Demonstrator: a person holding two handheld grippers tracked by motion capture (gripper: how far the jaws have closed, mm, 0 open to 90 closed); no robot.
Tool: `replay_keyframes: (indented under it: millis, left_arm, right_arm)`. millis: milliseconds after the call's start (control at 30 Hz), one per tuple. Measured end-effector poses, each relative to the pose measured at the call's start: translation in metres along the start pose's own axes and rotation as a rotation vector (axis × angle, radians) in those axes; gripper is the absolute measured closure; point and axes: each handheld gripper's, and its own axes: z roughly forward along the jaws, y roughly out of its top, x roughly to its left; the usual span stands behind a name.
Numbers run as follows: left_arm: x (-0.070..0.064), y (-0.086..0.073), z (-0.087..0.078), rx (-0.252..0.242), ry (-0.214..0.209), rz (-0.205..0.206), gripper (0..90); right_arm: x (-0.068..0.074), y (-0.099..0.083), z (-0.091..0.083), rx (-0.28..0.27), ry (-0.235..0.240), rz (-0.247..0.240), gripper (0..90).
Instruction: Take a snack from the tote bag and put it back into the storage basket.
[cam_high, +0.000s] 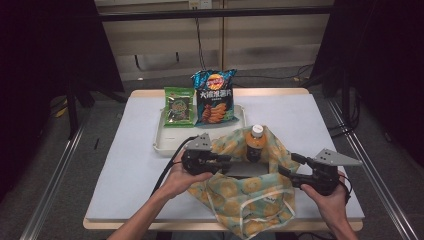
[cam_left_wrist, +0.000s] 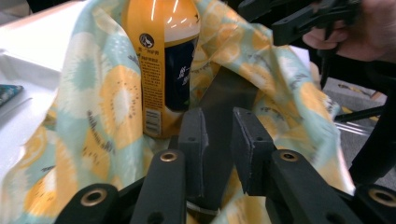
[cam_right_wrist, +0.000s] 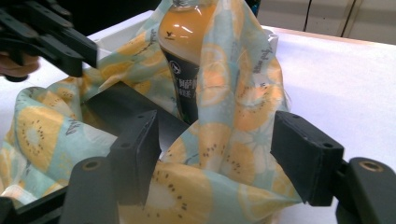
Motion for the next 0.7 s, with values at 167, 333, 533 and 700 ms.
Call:
replay_keyframes:
  millis: [167, 333, 533, 700]
  left_arm:
    - [0.005, 0.001, 0.014, 0.027, 0.001, 0.004, 73.1]
    - [0.005, -0.004, 0.025, 0.078, 0.001, 0.009, 68.8]
    - [-0.005, -0.004, 0.034, 0.121, 0.019, 0.07, 59.8]
    - [0.002, -0.006, 0.033, 0.115, 0.023, 0.06, 49.3]
  right_arm:
    - [-0.001, -0.001, -0.001, -0.001, 0.006, 0.006, 34.5]
    - [-0.001, -0.001, 0.0, 0.0, 0.008, -0.002, 34.9]
    - [0.0, -0.001, 0.004, 0.01, 0.022, -0.016, 35.6]
    - [0.0, -0.002, 0.004, 0.015, 0.023, -0.013, 34.2]
